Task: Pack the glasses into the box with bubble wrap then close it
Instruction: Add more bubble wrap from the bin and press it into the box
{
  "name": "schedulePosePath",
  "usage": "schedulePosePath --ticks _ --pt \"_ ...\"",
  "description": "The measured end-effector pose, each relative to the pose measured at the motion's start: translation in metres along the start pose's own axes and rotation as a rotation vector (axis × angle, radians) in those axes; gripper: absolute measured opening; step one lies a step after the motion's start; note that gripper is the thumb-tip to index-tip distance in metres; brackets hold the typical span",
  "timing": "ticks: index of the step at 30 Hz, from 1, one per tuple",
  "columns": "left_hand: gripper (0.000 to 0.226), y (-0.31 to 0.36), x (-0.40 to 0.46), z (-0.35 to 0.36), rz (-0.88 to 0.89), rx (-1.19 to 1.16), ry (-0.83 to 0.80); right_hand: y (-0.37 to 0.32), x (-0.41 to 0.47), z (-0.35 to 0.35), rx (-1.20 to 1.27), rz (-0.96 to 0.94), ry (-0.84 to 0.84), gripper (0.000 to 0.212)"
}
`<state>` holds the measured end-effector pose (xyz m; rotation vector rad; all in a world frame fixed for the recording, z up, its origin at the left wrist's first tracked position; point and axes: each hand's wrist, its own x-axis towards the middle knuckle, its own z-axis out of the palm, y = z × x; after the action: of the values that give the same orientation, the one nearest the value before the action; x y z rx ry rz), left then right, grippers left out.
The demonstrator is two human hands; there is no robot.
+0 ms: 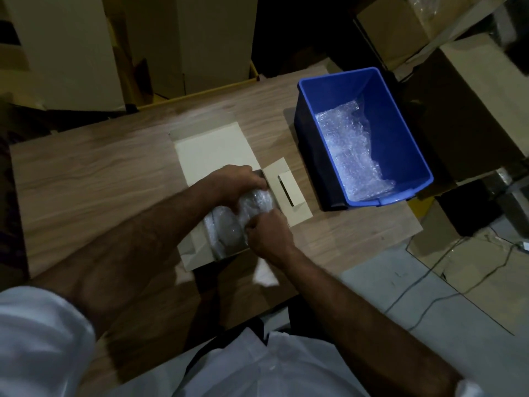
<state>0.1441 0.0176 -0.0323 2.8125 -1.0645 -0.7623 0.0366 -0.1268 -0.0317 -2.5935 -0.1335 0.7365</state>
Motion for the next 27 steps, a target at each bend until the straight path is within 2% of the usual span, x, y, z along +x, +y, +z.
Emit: schedulePosePath --ticks 5,9,11,13,18,20,23,25,27 --pt "0.081 0.006 -0.005 0.000 0.033 0.059 0.042 -0.003 -0.009 0.004 -0.277 -0.075 0.011 0.029" --pt "0.073 0.004 -0.007 -0.001 0.036 0.013 -0.008 0.001 -0.011 -0.001 -0.243 -0.081 -0.041 0.032" --pt "0.072 -0.002 -0.009 -0.004 0.040 -0.048 -0.041 0.002 -0.009 -0.001 -0.150 -0.062 0.022 0.027" --pt "0.081 -0.006 -0.013 -0.007 0.028 -0.045 -0.046 0.001 -0.007 0.003 -0.067 -0.021 0.131 0.026" --pt "0.077 -0.009 -0.016 0.006 0.149 0.112 0.195 0.000 0.000 0.014 -0.063 0.034 0.222 0.047" --pt "0.076 -0.015 -0.022 0.009 0.158 0.102 0.289 0.003 0.001 0.014 -0.097 0.021 0.229 0.054" --pt "0.061 -0.016 -0.043 0.003 0.066 -0.010 0.395 0.005 -0.002 0.009 -0.116 -0.025 0.243 0.059" --pt "0.048 -0.012 -0.066 0.001 -0.074 -0.097 0.451 0.005 -0.003 0.006 -0.129 -0.095 0.242 0.060" --pt "0.048 -0.004 -0.088 0.008 -0.222 -0.159 0.430 0.005 -0.003 -0.001 -0.143 -0.184 0.198 0.066"
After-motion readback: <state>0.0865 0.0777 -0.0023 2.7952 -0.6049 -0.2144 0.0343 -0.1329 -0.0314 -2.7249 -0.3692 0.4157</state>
